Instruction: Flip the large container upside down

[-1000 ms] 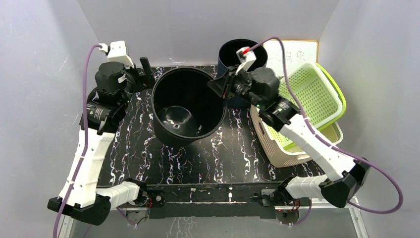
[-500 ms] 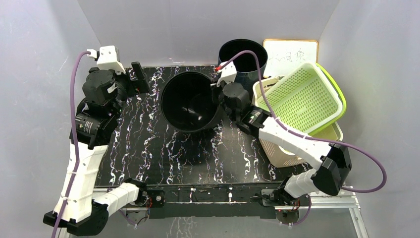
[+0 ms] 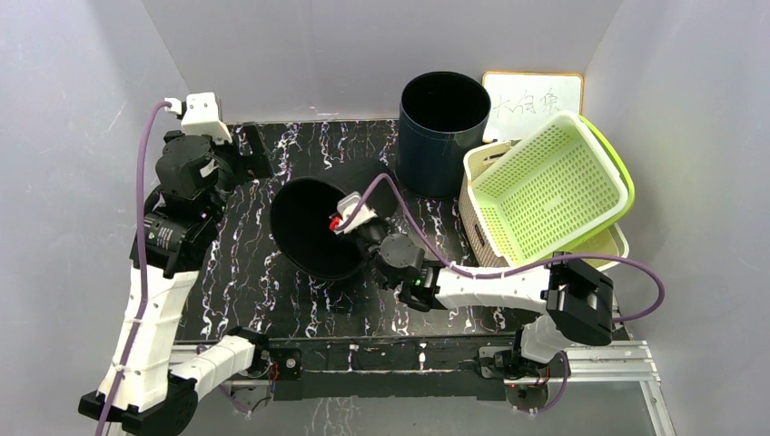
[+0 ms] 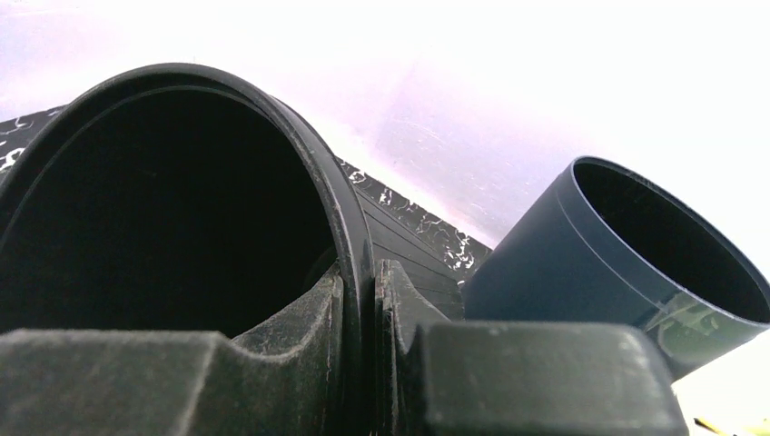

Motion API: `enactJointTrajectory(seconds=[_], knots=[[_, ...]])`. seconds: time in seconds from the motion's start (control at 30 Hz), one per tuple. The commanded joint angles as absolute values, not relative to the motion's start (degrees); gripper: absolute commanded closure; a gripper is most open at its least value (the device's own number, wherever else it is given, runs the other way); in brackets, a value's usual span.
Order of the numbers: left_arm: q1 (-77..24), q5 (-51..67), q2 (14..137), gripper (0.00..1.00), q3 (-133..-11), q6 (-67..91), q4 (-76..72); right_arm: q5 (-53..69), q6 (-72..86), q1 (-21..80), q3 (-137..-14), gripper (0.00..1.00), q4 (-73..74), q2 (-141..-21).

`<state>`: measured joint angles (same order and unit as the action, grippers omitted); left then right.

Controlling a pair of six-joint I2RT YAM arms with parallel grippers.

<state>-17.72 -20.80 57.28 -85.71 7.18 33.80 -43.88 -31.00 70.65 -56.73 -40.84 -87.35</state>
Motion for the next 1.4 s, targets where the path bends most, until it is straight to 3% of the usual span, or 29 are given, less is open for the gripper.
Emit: enactJointTrajectory(seconds=[0.0,0.2,0.33,0.43,0.53,0.87,1.03,1.1,1.2,1.27,1.37], knots=[[-17.67,-21.81,55.44,0.02,-83.52,6.39,33.80,-50.35,-25.84,69.87,-52.80,1.00,-45.37,-87.97],[-17.71,-21.14,54.67,0.02,-81.34,7.02,33.66,-47.42,-11.13,69.83,-50.85,0.92,-32.38,-89.53],[-17.67,-20.92,54.27,0.02,-80.46,7.38,33.41,-44.67,-3.94,69.96,-49.91,0.92,-27.45,-90.45],[-17.67,-20.83,54.18,0.02,-80.12,7.60,33.42,-43.33,-1.97,69.96,-48.67,0.91,-27.14,-90.55],[-17.67,-20.76,54.27,0.02,-79.90,7.85,33.41,-39.88,-1.10,69.96,-49.53,0.80,-25.01,-91.27],[-17.69,-20.74,54.25,0.02,-80.07,7.87,33.95,-39.56,1.01,70.22,-50.88,0.70,-22.94,-92.98],[-17.67,-20.76,54.07,0.02,-79.44,7.82,34.05,-40.44,2.27,70.22,-52.99,0.51,-18.03,-91.47],[-17.67,-20.81,54.09,0.02,-78.95,7.82,34.14,-40.34,4.29,70.22,-55.14,0.39,-13.23,-89.73],[-17.67,-20.92,54.08,0.02,-77.43,8.04,34.15,-38.72,6.64,70.22,-56.68,0.35,-8.52,-85.11],[-17.67,-20.85,53.75,0.02,-75.59,8.46,33.54,-37.90,7.33,70.22,-56.28,0.20,-7.95,-81.29],[-17.68,-20.82,52.89,0.02,-71.89,8.99,31.96,-35.52,7.88,70.22,-56.12,0.17,-6.92,-75.69]])
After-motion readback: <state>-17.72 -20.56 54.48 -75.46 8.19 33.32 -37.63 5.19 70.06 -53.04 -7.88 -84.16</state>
